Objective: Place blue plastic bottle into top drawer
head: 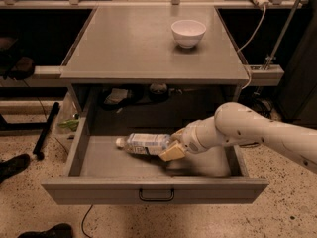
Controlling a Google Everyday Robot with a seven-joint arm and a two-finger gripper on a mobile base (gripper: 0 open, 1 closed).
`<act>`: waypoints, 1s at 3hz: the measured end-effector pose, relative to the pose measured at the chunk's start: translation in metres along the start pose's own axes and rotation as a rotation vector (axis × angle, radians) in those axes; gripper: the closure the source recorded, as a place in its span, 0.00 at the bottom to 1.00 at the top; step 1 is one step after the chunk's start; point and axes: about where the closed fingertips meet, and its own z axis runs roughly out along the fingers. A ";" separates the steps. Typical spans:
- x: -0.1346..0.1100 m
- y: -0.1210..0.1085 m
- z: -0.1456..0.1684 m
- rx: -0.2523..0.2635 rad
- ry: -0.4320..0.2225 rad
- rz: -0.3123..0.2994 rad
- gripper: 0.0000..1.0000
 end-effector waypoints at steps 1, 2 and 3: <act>0.000 -0.002 -0.001 0.003 -0.002 -0.001 0.35; -0.001 -0.005 -0.003 0.008 -0.004 -0.003 0.12; -0.003 -0.011 -0.009 0.015 -0.012 -0.005 0.00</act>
Offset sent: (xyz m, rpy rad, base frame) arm 0.0115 -0.0138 0.0100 -0.0018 -0.0264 -0.0156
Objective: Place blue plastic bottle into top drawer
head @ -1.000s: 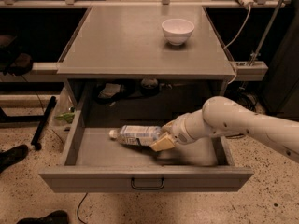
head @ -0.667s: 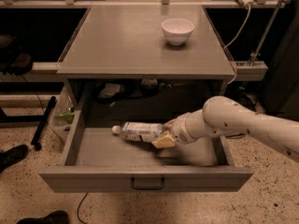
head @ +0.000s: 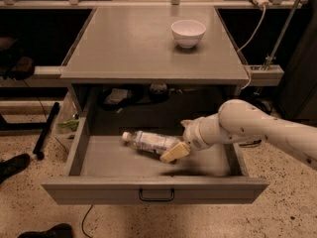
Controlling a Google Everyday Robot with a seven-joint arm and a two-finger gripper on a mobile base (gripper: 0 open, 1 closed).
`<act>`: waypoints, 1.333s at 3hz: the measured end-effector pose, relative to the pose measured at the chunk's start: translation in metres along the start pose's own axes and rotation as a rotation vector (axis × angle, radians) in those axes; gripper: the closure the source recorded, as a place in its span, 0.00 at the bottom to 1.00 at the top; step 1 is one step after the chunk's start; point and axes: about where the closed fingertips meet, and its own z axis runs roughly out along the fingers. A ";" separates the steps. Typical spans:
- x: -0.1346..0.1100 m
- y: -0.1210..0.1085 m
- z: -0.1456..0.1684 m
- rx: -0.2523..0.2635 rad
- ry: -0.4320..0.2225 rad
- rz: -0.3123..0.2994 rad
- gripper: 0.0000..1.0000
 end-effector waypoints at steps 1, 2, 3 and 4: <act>-0.003 -0.014 -0.017 0.027 -0.016 -0.002 0.00; -0.009 -0.033 -0.042 0.068 -0.026 -0.011 0.00; -0.014 -0.052 -0.073 0.118 -0.035 -0.017 0.00; -0.021 -0.067 -0.105 0.162 -0.039 -0.026 0.00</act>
Offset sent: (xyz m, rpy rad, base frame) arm 0.0323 -0.0653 0.0650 -0.0140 -0.1113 -0.0755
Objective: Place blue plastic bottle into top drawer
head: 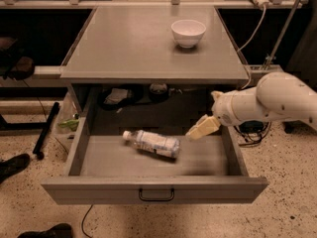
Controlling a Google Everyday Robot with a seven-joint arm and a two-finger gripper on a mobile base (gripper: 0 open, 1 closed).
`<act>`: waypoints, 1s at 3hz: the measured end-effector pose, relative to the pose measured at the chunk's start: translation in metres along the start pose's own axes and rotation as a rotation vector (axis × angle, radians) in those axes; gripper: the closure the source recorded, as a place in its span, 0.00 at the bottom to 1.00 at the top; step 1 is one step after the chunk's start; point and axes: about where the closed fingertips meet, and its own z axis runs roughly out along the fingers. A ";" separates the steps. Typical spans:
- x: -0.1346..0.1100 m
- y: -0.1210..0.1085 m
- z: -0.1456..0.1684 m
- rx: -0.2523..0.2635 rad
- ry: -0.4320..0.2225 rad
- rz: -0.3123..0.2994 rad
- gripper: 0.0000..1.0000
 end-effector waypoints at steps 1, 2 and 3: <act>-0.009 -0.015 -0.035 0.028 -0.006 -0.007 0.00; -0.023 -0.019 -0.073 0.026 -0.020 -0.022 0.00; -0.038 -0.016 -0.106 0.024 -0.052 -0.039 0.00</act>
Offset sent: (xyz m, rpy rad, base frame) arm -0.0271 -0.0588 0.1123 0.0042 -0.0514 0.0141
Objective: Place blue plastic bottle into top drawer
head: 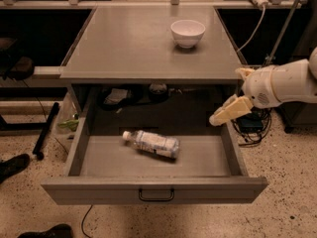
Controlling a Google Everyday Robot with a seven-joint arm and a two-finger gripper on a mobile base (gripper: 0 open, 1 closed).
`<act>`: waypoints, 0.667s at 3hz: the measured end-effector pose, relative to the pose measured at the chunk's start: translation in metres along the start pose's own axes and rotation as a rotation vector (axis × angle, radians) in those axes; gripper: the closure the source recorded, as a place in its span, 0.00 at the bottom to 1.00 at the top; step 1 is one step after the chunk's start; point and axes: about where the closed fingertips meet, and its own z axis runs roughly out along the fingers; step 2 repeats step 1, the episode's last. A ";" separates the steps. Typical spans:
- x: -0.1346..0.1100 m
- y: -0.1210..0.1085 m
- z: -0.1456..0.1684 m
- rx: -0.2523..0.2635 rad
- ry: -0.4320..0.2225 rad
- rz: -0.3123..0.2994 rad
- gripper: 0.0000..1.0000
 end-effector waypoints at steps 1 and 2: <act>-0.001 0.001 -0.002 -0.003 -0.002 0.000 0.00; -0.001 0.001 -0.002 -0.003 -0.002 0.000 0.00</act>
Offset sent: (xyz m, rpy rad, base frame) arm 0.0000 0.0000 0.0000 0.0000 0.0000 0.0000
